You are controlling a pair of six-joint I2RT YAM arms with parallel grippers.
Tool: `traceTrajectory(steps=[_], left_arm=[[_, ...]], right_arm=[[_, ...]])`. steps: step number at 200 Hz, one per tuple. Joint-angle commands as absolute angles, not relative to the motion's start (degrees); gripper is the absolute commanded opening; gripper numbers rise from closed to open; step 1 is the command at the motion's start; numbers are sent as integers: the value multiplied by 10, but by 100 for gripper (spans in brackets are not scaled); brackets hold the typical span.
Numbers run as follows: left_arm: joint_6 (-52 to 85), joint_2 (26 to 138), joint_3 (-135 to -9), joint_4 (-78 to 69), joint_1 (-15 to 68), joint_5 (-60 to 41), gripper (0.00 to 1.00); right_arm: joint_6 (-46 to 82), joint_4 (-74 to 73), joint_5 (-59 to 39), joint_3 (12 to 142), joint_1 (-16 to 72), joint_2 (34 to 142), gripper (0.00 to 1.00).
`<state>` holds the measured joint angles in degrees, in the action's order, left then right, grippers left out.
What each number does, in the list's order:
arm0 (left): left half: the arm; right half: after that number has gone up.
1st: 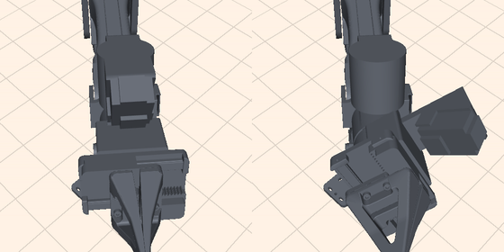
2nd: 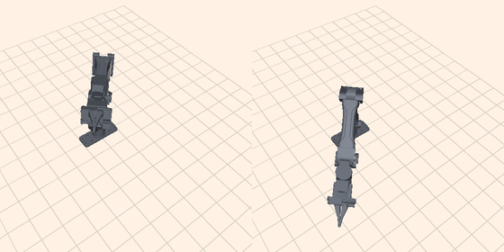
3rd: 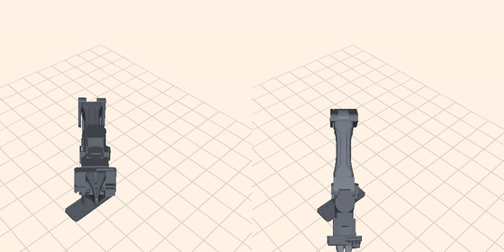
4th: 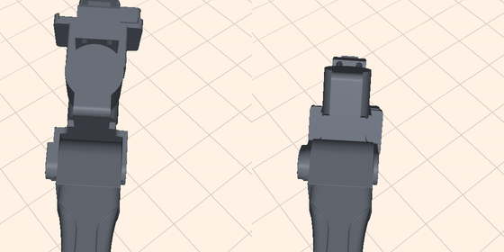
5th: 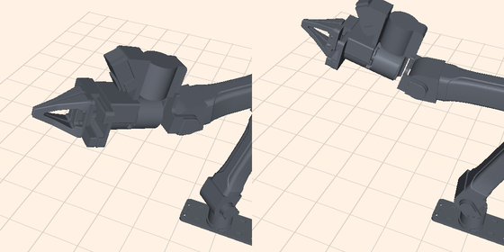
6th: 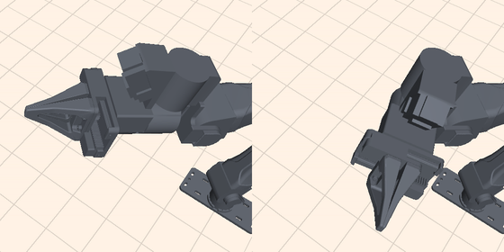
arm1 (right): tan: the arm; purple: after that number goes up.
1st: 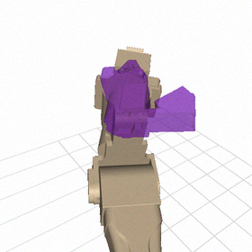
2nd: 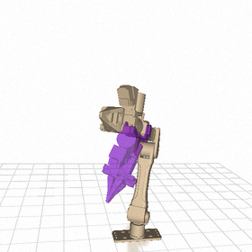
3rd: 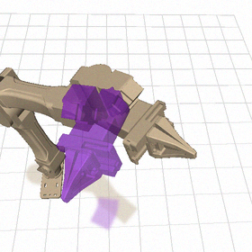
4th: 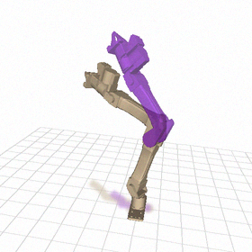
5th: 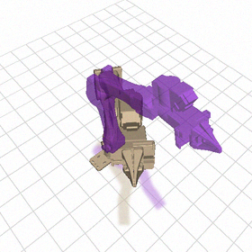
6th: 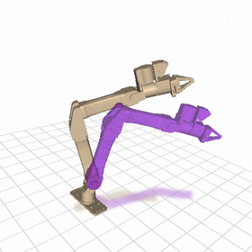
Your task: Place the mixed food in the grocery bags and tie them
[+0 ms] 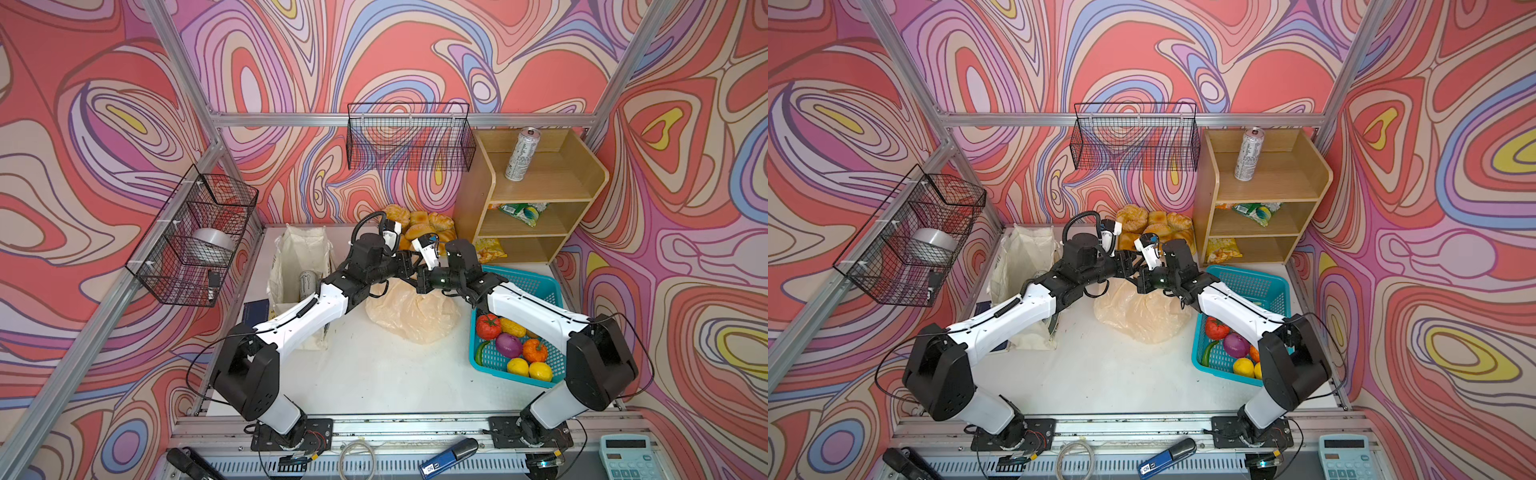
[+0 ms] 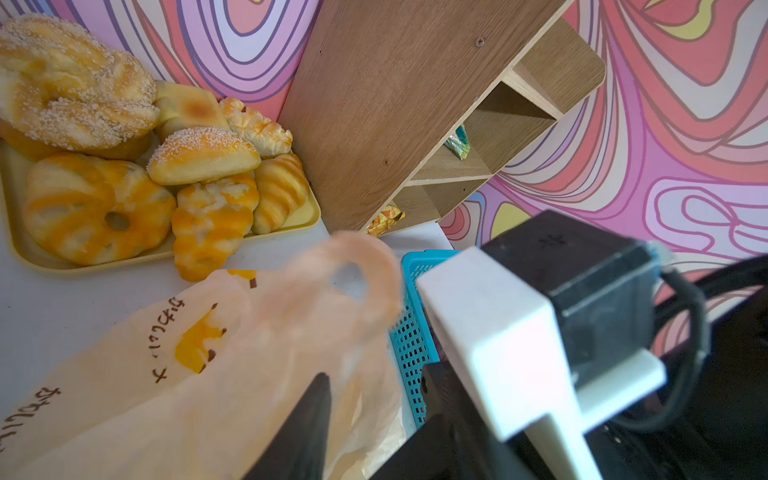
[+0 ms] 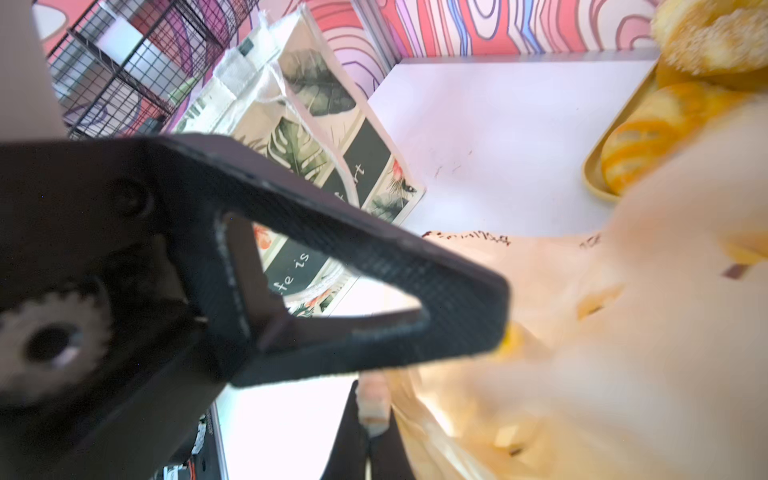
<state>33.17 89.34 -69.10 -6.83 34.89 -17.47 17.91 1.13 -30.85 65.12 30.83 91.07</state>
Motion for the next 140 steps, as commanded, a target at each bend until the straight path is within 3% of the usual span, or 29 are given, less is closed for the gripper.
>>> traceTrajectory(steps=[1,50,103,140], left_arm=[[306,879,-714,-30,356,-180,66],[289,833,-702,-29,334,-175,83],[276,731,-593,-59,286,-144,91],[210,714,-548,-47,275,-201,95]], right_arm=[[188,-18,-300,654,311,901,0],[189,-9,-298,665,309,905,0],[186,10,-309,688,307,911,0],[184,28,-322,707,306,924,0]])
